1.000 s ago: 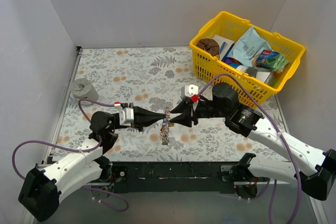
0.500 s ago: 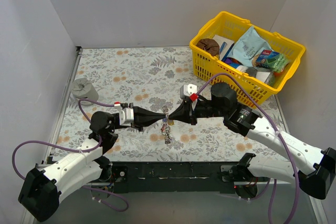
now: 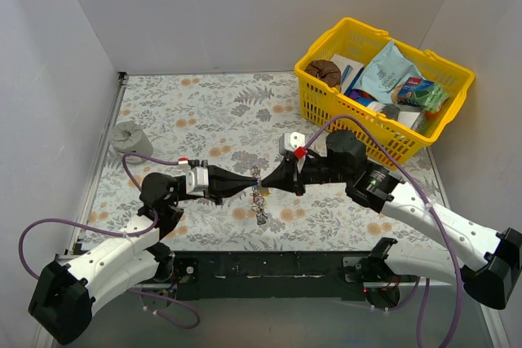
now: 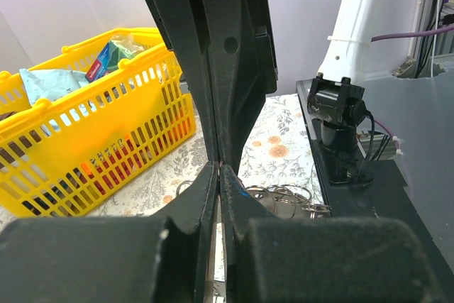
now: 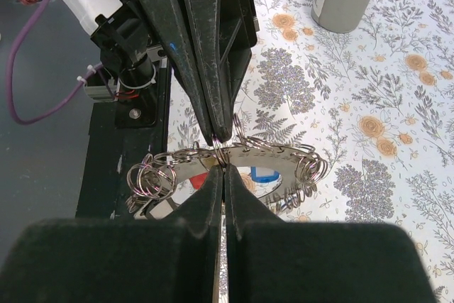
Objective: Put the keys on the keyring
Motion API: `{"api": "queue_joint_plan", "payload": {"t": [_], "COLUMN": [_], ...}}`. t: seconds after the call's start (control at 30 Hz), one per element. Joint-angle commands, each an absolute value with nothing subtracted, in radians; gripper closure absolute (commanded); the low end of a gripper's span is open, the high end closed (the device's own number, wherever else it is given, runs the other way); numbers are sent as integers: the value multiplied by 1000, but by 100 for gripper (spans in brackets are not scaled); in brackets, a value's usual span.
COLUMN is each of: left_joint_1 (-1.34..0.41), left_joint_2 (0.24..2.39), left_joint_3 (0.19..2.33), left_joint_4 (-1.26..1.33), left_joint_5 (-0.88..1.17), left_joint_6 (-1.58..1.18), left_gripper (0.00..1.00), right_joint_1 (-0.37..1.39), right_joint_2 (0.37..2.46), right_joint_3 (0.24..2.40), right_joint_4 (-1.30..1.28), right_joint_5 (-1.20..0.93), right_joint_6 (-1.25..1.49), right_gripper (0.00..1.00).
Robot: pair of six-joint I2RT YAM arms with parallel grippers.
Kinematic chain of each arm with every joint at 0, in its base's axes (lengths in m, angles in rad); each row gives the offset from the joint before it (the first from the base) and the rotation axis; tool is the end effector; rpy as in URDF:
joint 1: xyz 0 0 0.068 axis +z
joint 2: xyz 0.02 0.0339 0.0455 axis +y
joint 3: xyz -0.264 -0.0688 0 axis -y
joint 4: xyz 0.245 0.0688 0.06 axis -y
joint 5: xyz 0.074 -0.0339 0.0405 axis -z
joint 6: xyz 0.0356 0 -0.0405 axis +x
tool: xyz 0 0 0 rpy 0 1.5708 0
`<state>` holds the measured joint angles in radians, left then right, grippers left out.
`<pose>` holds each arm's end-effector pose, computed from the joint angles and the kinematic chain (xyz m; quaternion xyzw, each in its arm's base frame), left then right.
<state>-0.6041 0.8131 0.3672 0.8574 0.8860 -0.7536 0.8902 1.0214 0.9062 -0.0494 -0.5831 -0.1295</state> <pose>0.1275 -0.1215 0.2924 0.3207 0.5203 -0.6574 0.4409 0.1325 0.1948 0.3531 -0.5188 0.5470 0.4335 0.4936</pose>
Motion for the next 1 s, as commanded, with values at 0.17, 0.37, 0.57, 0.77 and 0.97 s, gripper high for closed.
{"api": "queue_joint_plan", "payload": {"t": [0.17, 0.37, 0.57, 0.77, 0.97], "left_joint_1": [-607, -607, -606, -607, -606], "left_joint_2": [779, 784, 785, 782, 782], "left_joint_3": [388, 388, 385, 385, 388], "left_joint_4": [966, 977, 991, 970, 956], "left_joint_5": [893, 894, 897, 896, 899], "left_joint_6": [-784, -792, -802, -792, -781], "left_gripper": [100, 100, 100, 100, 100], "right_joint_1": [884, 882, 882, 884, 884], "right_joint_2": [1043, 1046, 1045, 965, 890], "right_joint_3": [879, 879, 884, 859, 839], "right_joint_4": [-32, -32, -38, 20, 67], "right_joint_5": [-568, -569, -569, -537, -535], "right_joint_6": [-144, -152, -155, -144, -133], "right_gripper": [93, 87, 68, 46, 43]}}
